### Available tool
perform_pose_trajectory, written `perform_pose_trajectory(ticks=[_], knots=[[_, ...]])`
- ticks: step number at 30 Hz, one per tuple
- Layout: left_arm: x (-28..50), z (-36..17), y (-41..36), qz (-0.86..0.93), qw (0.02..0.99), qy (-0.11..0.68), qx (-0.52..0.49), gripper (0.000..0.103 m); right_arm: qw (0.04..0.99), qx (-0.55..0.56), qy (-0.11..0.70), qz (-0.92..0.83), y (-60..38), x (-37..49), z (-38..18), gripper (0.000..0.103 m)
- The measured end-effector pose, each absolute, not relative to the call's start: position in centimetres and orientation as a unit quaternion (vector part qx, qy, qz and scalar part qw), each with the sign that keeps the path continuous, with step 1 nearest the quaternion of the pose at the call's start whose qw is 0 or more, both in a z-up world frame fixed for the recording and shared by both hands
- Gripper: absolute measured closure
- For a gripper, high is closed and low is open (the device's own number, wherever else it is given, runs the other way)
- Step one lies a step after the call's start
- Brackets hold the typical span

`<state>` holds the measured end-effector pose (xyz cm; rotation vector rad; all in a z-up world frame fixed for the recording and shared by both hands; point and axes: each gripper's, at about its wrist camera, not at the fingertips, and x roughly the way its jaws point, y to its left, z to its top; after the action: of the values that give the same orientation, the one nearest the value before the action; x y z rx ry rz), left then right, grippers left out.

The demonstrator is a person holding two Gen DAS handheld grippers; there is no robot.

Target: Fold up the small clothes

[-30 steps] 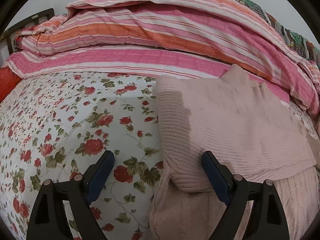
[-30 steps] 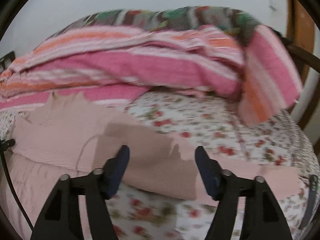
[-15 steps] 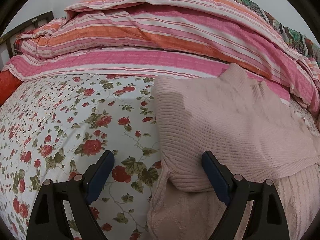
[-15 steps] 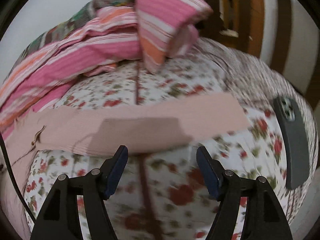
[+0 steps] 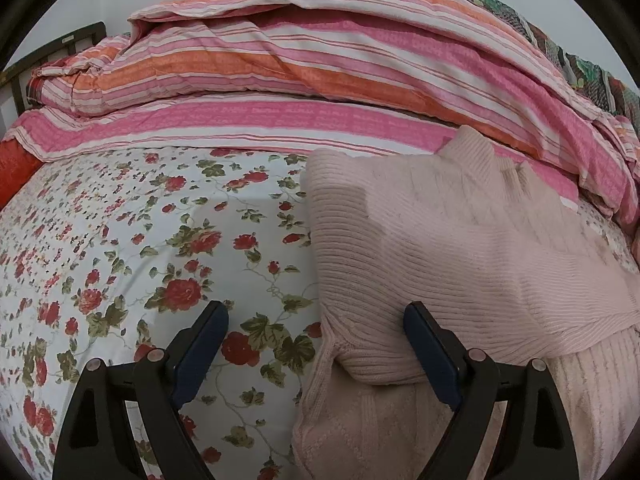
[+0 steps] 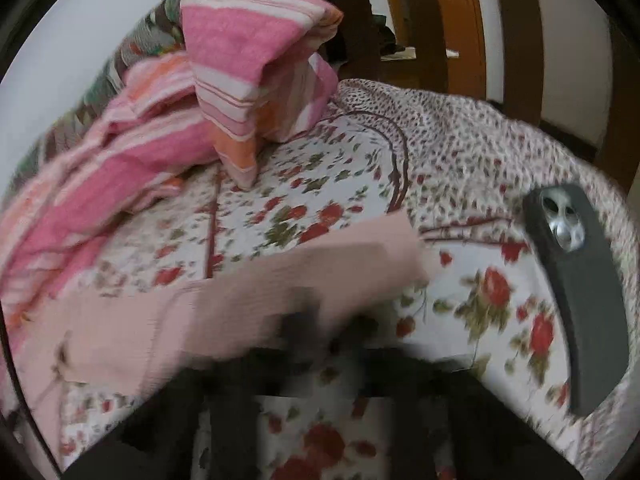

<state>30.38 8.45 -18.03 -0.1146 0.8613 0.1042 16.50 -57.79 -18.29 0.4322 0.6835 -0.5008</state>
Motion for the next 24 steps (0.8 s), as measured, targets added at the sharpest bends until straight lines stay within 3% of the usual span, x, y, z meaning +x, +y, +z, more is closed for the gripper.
perform_pose_trajectory(ticks=[9,24], knots=[[29.2,-17.1,11.8,-0.002,0.907,0.39,-0.157,0.014,0.923,0.114,0.249,-0.27,-53.1,17.2,-11.0,0.098],[26.2,-15.0,21.6,0.065,0.909,0.345,-0.223,0.014,0.975,-0.041,0.19,-0.11,-25.5,25.6,-0.8,0.098]])
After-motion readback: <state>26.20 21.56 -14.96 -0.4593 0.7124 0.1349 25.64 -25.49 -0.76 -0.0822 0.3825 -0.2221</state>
